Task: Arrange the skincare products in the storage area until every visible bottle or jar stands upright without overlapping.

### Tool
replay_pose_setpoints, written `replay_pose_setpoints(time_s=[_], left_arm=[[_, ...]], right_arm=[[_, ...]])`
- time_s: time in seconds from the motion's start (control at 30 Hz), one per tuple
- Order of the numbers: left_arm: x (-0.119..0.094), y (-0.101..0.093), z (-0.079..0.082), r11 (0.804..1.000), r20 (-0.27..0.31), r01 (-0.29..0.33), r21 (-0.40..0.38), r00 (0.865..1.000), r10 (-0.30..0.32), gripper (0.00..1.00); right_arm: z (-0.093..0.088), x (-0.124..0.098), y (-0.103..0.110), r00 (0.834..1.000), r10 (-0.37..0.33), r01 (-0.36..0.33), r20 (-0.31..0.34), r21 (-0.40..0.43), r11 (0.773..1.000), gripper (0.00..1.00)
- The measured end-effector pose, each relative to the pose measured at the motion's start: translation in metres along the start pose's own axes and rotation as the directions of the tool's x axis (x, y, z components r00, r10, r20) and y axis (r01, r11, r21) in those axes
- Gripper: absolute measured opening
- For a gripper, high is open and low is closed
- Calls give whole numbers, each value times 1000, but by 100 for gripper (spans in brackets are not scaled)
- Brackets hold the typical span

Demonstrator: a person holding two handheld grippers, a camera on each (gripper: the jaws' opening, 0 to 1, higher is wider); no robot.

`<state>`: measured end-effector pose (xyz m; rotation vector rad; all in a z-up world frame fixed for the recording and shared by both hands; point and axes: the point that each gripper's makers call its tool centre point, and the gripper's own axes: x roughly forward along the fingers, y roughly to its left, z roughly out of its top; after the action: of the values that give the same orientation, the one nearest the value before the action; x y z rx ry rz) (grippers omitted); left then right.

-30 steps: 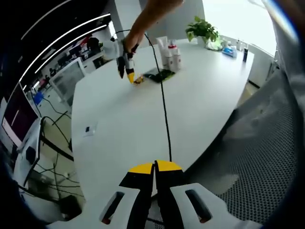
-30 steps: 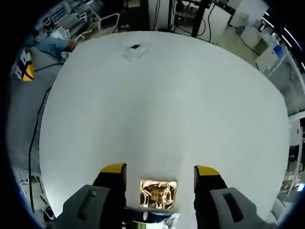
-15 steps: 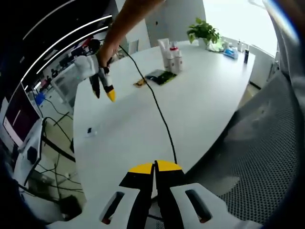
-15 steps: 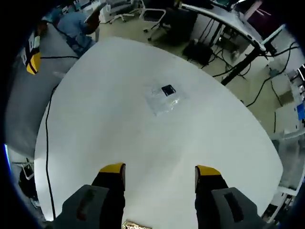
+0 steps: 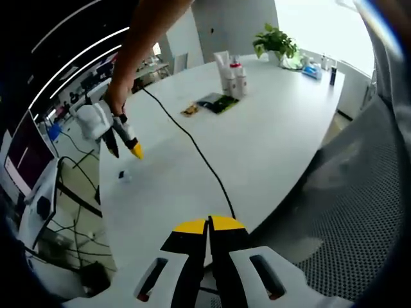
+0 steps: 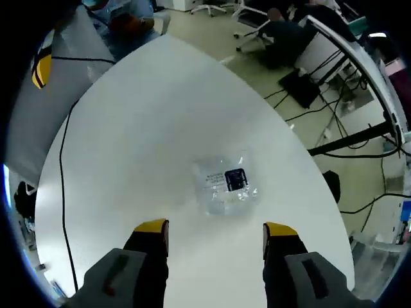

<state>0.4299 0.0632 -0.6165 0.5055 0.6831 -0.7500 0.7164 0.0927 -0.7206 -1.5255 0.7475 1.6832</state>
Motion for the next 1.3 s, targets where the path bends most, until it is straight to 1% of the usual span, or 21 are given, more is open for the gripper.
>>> replay_pose_setpoints(time_s=[0.17, 0.3, 0.4, 0.53, 0.6, 0.67, 0.73, 0.83, 0.9, 0.97, 1.17, 1.23, 1.3], left_arm=[[0, 1, 0, 1000, -1, -5, -2, 1000, 5, 0], [-1, 3, 0, 1000, 2, -14, -7, 1000, 14, 0], [-1, 3, 0, 1000, 2, -17, -9, 1000, 17, 0], [-1, 3, 1, 1000, 7, -17, -8, 1000, 17, 0], [-1, 3, 1, 1000, 7, -18, -8, 1000, 18, 0], [-1, 3, 0, 1000, 5, -18, -8, 1000, 18, 0], [-1, 3, 0, 1000, 2, -19, -9, 1000, 19, 0], [-1, 4, 0, 1000, 0, -20, -10, 1000, 20, 0], [-1, 4, -1, 1000, -2, -20, -10, 1000, 20, 0], [-1, 4, -1, 1000, -4, -18, -10, 1000, 18, 0], [-1, 4, -1, 1000, -4, -20, -12, 1000, 20, 0], [-1, 4, -1, 1000, -3, -20, -13, 1000, 20, 0], [-1, 4, -1, 1000, -4, -20, -13, 1000, 20, 0]], right_arm=[[7, 12, -3, 999, 17, -20, -41, -79, 997, 55], [15, 15, -8, 999, 23, -26, -30, -107, 994, 54], [16, 15, -10, 999, 33, -38, -42, -131, 991, 57], [19, 16, -8, 997, 68, -72, -35, -145, 987, 50], [20, 16, -8, 996, 82, -87, -41, -156, 984, 49], [21, 16, -9, 996, 79, -85, -45, -154, 984, 47], [23, 16, -10, 996, 81, -85, -36, -161, 983, 43], [25, 16, -10, 996, 79, -85, -39, -168, 982, 41], [25, 16, -6, 996, 82, -88, -41, -195, 977, 38], [26, 15, -5, 996, 77, -84, -38, -216, 973, 37], [24, 15, -7, 998, 63, -68, -27, -205, 976, 36], [17, 13, -6, 997, 54, -66, -61, -228, 972, 36], [14, 9, -4, 996, 53, -67, -65, -226, 972, 36]])
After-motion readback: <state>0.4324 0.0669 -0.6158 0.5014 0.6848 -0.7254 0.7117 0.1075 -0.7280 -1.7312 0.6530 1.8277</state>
